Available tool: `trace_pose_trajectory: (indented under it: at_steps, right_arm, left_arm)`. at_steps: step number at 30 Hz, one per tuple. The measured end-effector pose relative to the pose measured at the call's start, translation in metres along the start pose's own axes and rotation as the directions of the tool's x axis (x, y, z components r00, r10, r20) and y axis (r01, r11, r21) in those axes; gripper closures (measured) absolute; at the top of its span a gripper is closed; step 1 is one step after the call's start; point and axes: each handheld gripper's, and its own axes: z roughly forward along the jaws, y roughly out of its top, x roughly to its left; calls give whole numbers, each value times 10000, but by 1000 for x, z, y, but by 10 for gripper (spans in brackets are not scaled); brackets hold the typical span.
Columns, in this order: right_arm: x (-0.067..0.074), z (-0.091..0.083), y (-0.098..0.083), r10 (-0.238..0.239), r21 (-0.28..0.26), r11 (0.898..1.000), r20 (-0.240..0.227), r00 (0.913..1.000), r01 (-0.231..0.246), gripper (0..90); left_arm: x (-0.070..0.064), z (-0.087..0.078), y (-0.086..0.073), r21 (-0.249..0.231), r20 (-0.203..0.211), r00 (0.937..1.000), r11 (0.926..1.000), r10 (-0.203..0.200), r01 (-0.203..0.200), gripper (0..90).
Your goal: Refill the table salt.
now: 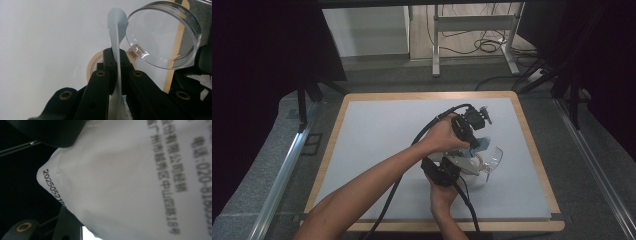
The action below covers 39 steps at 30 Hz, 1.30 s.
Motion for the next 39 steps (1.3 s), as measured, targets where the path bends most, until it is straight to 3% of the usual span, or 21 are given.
trace_pose_trajectory:
  at_steps: [39]
  right_arm:
    - [-5,0,-6,101,119,9999,117,9999,-102,550]
  left_arm:
    - [2,11,0,180,171,9998,9998,-49,46,899]
